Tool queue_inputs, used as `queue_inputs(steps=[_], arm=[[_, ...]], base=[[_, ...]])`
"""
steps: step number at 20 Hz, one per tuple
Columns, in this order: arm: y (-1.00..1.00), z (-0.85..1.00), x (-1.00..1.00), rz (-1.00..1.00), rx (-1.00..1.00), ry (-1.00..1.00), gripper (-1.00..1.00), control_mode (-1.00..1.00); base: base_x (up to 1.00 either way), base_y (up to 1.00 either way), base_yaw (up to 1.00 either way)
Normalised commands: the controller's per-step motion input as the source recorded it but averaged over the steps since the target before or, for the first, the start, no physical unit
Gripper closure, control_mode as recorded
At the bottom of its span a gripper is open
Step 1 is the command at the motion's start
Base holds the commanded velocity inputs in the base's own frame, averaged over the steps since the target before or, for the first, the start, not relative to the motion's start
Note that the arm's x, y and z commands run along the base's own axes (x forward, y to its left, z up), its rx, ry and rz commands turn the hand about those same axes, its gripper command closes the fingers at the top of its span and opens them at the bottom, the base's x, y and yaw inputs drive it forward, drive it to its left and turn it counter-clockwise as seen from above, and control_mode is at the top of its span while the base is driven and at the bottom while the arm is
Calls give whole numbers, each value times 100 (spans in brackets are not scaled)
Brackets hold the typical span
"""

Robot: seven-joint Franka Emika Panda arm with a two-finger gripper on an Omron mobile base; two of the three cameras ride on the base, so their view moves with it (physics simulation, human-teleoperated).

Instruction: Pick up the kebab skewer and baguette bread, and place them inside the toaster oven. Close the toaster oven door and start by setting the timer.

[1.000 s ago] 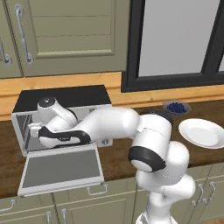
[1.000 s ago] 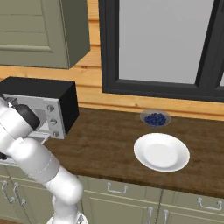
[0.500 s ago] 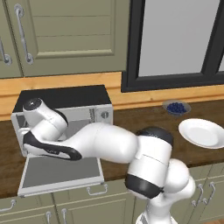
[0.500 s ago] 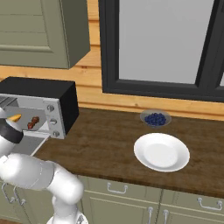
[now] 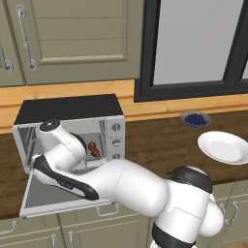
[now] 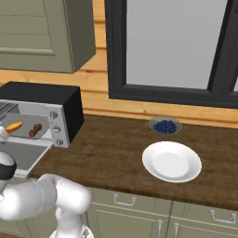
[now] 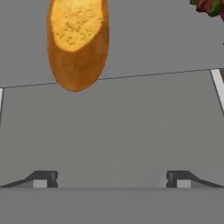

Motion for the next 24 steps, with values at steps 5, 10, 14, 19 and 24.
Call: queue_inputs(steps=[5,10,14,19,24], arm=[[-32,-64,-11,-1,1,1,-100,-100],[-7,-25,51,-7,0,0,-100,-100],[-3,0,45,-7,0,2,-100,-100],[3,-10,22,-7,0,1,-100,-100],[2,-5,31,-8,0,0,-100,-100]], base=[[0,0,0],[0,0,0],[0,0,0],[0,0,0],[0,0,0]])
